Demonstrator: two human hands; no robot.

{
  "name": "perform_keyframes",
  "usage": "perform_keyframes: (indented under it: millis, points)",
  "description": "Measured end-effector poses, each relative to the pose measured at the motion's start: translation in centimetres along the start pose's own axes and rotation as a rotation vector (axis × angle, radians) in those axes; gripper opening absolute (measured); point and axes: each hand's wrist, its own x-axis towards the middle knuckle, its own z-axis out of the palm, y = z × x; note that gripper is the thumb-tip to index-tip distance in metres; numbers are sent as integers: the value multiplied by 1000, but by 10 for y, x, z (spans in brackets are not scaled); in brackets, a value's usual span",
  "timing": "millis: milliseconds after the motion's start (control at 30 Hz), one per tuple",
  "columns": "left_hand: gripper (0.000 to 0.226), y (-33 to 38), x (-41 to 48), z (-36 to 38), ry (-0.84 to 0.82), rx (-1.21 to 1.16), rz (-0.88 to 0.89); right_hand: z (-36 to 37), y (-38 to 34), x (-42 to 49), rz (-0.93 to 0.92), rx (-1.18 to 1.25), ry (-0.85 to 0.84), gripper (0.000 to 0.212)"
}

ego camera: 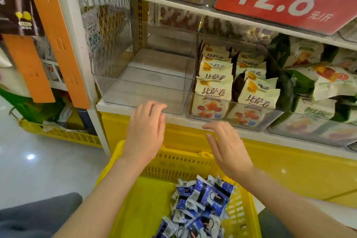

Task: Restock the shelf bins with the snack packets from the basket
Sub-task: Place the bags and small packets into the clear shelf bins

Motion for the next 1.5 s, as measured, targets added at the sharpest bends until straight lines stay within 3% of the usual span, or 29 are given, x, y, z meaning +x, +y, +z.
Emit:
perform_keyframes:
  millis: [100,300,367,467,600,767,867,967,1033,1133,1233,1300,1400,1500]
  points:
    - [20,-33,-50,12,-100,82,-240,43,13,-48,129,-5,-229,27]
    - [31,-105,-130,24,-441,108,-740,127,56,-103,468,-59,-684,50]
    - [30,-117,-147,25,-488,33,-815,144,65,-111,554,-71,-800,64]
    - [29,-123,-158,29,-495,-33,-801,160,72,-117,532,-196,-921,78]
    - [24,-127,-161,34,-421,-27,-795,169,74,-115,532,-195,-898,77]
    - [26,-124,-159,34,-458,12,-829,161,66,-103,538,-127,-872,69]
    - [26,-117,-156,32,-412,133,-747,150,50,-88,495,-66,-732,60]
    - [23,-92,-152,35,-326,188,-617,138,18,-72,417,85,-485,35]
    - [16,-67,-149,41,-389,-41,-727,131,-9,-66,371,176,-352,28]
    - [44,-30,-145,46,-592,-748,-1165,119,-45,-69,187,222,-257,27]
    - [51,-17,-155,52,-511,-1214,-1404,108,-60,-85,-79,177,-404,33]
    - [39,-17,-160,52,-429,-1354,-1493,102,-61,-95,-168,185,-495,32]
    - [23,-20,-162,51,-379,-1319,-1412,95,-58,-105,-248,282,-589,32]
    - [14,-20,-163,48,-330,-1274,-1389,92,-42,-103,-45,315,-559,37]
